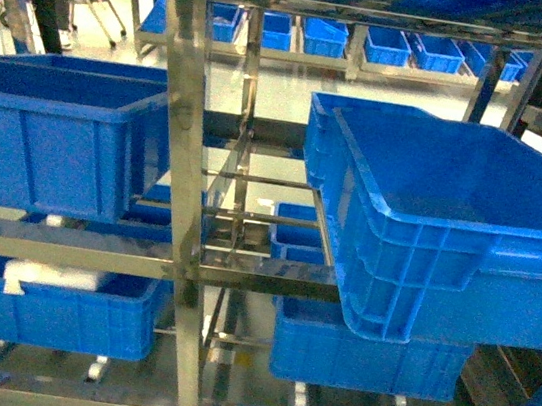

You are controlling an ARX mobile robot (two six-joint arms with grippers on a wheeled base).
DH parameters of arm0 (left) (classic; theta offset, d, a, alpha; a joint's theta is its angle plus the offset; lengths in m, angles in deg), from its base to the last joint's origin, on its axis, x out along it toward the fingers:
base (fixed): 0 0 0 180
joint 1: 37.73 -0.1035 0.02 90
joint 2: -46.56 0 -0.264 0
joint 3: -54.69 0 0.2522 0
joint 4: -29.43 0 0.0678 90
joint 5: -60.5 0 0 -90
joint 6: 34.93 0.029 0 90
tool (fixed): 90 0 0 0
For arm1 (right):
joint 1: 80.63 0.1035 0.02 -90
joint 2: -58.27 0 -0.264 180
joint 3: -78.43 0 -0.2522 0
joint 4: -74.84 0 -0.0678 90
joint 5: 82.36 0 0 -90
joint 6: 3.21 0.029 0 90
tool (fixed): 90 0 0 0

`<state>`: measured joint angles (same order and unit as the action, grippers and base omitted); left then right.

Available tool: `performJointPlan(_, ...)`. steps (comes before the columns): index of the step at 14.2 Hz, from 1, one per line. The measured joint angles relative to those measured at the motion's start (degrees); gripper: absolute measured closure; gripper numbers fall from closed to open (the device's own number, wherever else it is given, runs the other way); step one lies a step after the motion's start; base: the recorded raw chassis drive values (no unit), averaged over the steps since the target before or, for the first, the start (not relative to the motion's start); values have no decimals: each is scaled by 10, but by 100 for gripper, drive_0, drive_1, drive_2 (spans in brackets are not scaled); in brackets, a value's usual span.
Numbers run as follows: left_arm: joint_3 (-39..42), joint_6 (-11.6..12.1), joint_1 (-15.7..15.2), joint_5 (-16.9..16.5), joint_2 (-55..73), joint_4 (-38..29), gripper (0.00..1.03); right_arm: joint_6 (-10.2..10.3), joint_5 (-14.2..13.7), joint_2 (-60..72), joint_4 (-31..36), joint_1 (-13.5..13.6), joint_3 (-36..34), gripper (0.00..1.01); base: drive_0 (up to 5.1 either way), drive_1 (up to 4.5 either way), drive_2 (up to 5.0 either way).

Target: Pick red block from blue box to shelf

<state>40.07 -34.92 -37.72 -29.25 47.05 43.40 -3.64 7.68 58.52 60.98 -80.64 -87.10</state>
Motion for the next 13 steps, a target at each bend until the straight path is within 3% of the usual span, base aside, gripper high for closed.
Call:
performJointPlan(8, 0, 0, 0, -2, 0, 1, 5, 0, 0, 0, -2, 0, 0, 62, 53, 376, -391)
performJointPlan(13, 0, 0, 0, -2, 0, 0, 5, 0, 0, 0, -2, 0, 0, 62, 0, 0, 0)
